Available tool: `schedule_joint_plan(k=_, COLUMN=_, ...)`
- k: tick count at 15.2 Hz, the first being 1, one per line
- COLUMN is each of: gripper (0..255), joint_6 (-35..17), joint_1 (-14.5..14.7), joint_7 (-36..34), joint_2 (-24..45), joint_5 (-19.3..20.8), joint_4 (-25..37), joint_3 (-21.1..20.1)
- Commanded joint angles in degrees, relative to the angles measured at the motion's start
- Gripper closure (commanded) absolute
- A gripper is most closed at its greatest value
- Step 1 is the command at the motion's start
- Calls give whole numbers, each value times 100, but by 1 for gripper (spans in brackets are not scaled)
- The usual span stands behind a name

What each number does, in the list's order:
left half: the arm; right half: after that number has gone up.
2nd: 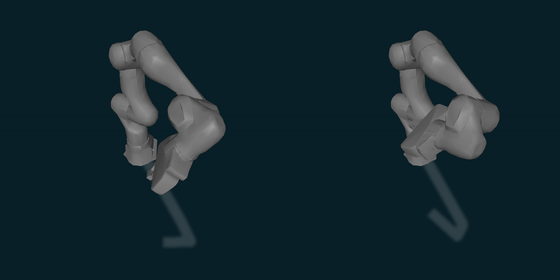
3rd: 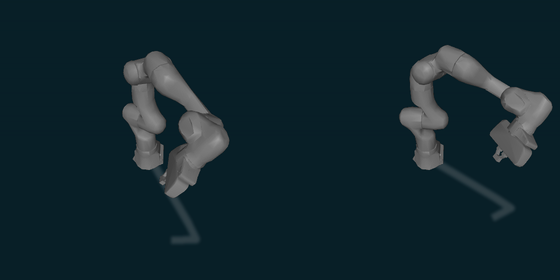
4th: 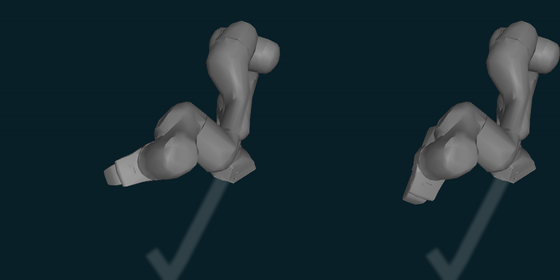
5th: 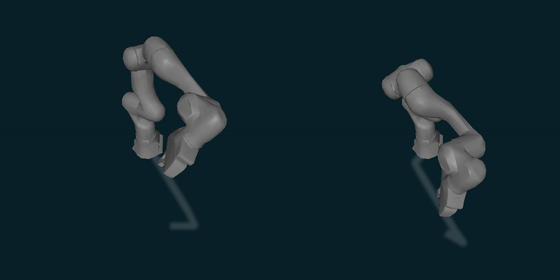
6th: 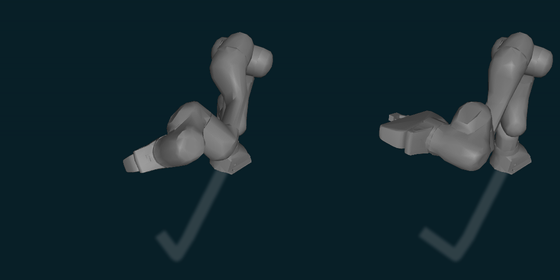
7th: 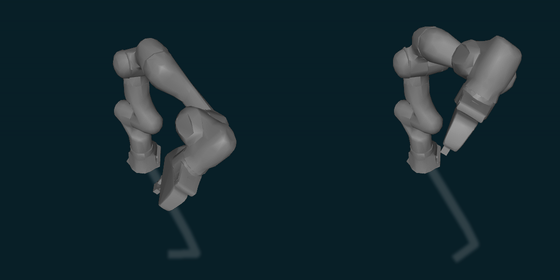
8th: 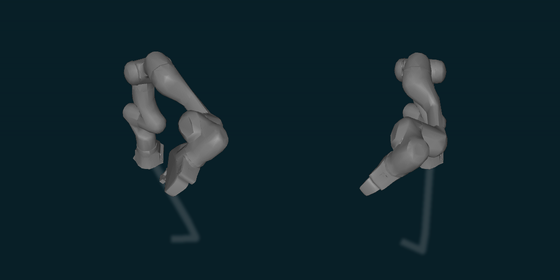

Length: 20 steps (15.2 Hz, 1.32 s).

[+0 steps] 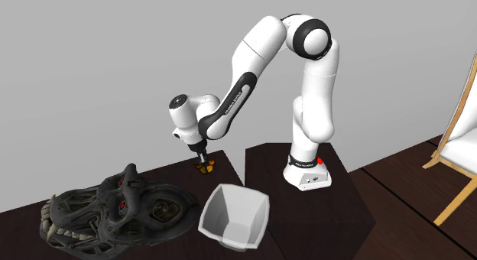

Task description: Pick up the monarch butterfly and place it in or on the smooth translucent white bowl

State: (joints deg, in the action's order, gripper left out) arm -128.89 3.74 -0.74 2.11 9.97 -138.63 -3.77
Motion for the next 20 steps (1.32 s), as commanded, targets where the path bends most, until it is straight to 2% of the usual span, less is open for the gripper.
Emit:
schedule_joint_plan(k=1, gripper=255, joint_6=-6, joint_1=23, joint_7=-4, joint_2=46, joint_5=-20, joint_4=-21, joint_3=-29)
schedule_joint_plan(k=5, gripper=255, joint_6=-17, joint_1=-5, joint_7=5, joint_2=-1, joint_5=7, joint_4=-7, joint_3=8)
schedule_joint_plan(k=6, gripper=0, joint_6=-17, joint_1=-4, joint_7=5, joint_2=-2, joint_5=7, joint_4=-7, joint_3=8)
schedule_joint_plan(k=9, gripper=0, joint_6=-108, joint_1=282, joint_7=-994, joint_2=-824, joint_5=667, joint_4=-678, joint_3=-283)
schedule_joint_plan(k=17, gripper=0, joint_6=-741, joint_1=164, joint_7=-1207, joint_2=-414, joint_5=986, joint_4=-910, joint_3=-232)
schedule_joint_plan(k=20, gripper=0, joint_6=-741, joint_1=165, joint_7=-1207, joint_2=-414, joint_5=986, joint_4=-910, joint_3=-231)
